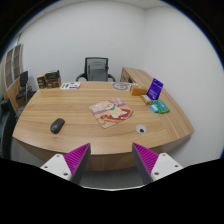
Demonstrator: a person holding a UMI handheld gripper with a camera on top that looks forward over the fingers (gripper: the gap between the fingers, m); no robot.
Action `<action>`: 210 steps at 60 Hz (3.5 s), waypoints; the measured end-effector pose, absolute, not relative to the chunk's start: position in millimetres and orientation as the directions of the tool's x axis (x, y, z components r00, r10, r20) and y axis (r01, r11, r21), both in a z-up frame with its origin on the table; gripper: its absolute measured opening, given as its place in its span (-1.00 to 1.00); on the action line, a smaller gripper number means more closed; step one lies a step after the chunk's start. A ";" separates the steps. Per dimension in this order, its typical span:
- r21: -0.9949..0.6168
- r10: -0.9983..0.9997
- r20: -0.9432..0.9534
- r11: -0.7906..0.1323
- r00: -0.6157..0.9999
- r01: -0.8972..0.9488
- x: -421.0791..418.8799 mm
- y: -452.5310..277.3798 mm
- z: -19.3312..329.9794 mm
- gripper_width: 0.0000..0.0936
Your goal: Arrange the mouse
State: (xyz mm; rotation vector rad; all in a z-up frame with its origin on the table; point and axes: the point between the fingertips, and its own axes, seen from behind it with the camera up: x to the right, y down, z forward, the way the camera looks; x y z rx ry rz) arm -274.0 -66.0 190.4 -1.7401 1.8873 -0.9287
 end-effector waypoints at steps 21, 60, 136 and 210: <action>-0.704 -0.981 0.145 -0.011 -0.129 -0.710 -266.2 -48.3 187.7 0.86; -0.724 -0.999 0.040 -0.021 -0.013 -0.690 -209.6 135.6 122.9 0.85; -0.696 -0.999 0.022 -0.041 0.035 -0.716 -50.7 221.1 -16.1 0.85; -0.814 -0.988 0.069 0.026 -0.141 -0.581 56.6 36.6 137.2 -0.34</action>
